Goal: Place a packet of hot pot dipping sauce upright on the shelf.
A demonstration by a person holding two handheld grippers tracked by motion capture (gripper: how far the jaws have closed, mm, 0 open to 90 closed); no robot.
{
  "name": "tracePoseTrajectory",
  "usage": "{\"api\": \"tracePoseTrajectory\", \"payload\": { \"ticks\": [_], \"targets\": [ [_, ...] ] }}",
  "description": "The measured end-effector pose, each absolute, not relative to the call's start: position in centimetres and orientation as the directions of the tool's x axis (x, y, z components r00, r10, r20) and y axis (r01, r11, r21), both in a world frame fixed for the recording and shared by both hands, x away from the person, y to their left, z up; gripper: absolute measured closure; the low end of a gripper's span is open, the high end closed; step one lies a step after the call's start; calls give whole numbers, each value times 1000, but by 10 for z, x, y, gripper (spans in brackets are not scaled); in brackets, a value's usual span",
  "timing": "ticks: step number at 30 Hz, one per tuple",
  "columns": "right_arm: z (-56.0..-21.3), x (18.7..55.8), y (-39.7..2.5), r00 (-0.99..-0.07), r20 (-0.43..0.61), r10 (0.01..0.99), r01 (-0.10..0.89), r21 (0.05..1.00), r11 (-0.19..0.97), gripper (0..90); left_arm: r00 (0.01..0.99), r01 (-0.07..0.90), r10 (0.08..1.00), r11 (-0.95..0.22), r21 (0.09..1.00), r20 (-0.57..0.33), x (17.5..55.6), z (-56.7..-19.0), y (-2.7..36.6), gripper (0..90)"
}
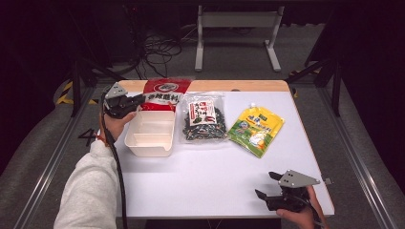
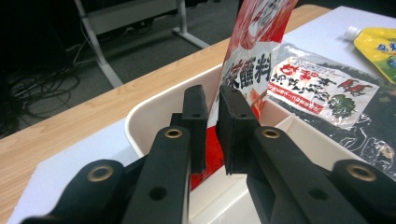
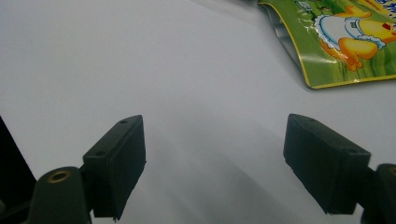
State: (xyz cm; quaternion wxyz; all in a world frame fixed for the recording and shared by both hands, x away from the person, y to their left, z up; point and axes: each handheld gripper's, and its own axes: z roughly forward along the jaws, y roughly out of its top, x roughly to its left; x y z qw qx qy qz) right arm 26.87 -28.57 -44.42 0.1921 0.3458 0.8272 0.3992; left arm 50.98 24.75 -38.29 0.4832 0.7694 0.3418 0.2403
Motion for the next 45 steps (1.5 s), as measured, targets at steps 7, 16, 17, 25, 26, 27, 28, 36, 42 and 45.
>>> {"api": "tracePoseTrajectory", "payload": {
  "ticks": [7,16,17,25,26,27,28,36,42,45],
  "targets": [
    [-441,276,-286,-684,-22,729,419,806,418,283,655,248,754,-274,929,47,485,-370,257,778],
    [-432,295,-284,-695,11,719,408,829,382,531,680,200,729,-285,937,77,432,-364,263,659],
    [-432,295,-284,-695,11,719,408,829,382,531,685,201,725,-286,937,75,424,-364,263,659],
    [-422,322,-265,-697,-15,717,379,841,386,616,711,206,695,-353,913,108,361,-389,251,502],
    [-421,327,-261,-698,-15,716,376,843,385,613,717,202,688,-365,909,117,354,-393,249,489],
    [-420,332,-258,-708,-14,707,368,846,385,614,720,207,684,-366,907,112,350,-396,247,481],
    [-420,335,-255,-710,-20,704,363,846,390,614,724,215,679,-386,897,119,343,-401,244,469],
    [-417,360,-236,-713,-64,699,332,847,416,620,756,226,643,-426,876,118,314,-421,228,384],
    [-416,376,-233,-706,-65,705,335,847,413,622,754,268,653,-412,871,77,309,-433,226,345],
    [-418,384,-230,-699,-61,712,349,840,415,637,761,270,644,-429,862,82,308,-438,223,331]
  ]
}}
